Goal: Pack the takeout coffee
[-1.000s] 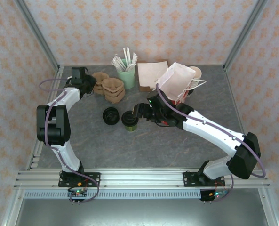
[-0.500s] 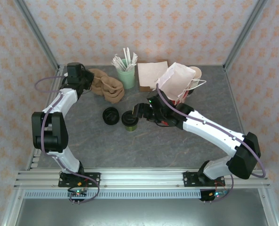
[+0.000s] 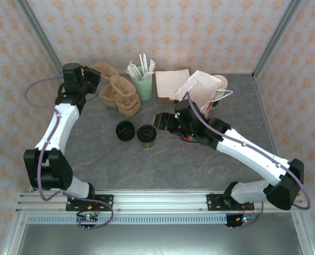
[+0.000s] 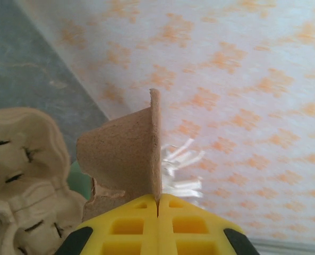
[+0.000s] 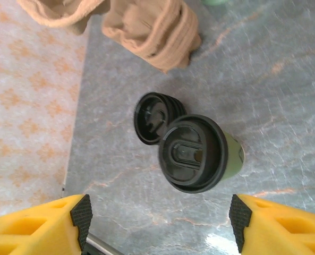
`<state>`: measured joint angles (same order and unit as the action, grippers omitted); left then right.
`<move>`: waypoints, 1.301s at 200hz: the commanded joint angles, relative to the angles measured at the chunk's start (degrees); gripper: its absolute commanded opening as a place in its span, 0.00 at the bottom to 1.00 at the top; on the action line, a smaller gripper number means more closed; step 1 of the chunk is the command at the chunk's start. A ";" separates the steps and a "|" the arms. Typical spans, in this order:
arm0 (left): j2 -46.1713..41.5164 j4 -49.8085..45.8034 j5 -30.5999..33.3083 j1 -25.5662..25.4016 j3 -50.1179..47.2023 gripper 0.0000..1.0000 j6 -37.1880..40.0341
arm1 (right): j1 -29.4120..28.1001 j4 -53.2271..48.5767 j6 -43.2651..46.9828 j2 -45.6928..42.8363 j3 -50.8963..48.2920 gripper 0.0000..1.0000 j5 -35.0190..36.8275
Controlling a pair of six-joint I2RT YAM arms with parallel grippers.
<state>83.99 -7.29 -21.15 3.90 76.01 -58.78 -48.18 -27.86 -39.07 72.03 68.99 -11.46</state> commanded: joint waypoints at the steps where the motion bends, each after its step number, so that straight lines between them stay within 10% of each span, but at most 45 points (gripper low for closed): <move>1: -5.89 -5.44 -6.04 0.31 4.92 0.01 6.69 | 0.45 2.79 3.38 -3.91 -0.57 0.68 1.46; 58: -13.45 -14.23 -24.70 -4.47 12.46 0.00 18.24 | 3.92 8.70 10.95 -14.37 -1.53 0.57 -6.40; 109: -18.85 -10.53 -32.54 -12.53 12.09 0.00 18.13 | 14.85 21.20 8.05 -16.31 -4.00 0.56 -30.94; 260: -20.18 -2.24 -31.22 -20.94 9.50 0.00 11.98 | 14.08 25.19 13.41 -14.88 -2.61 0.49 -49.26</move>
<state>63.90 -12.32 -52.25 -16.14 84.66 -46.52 -33.43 -7.14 -26.70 58.06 65.14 -57.08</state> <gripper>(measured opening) 0.060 0.511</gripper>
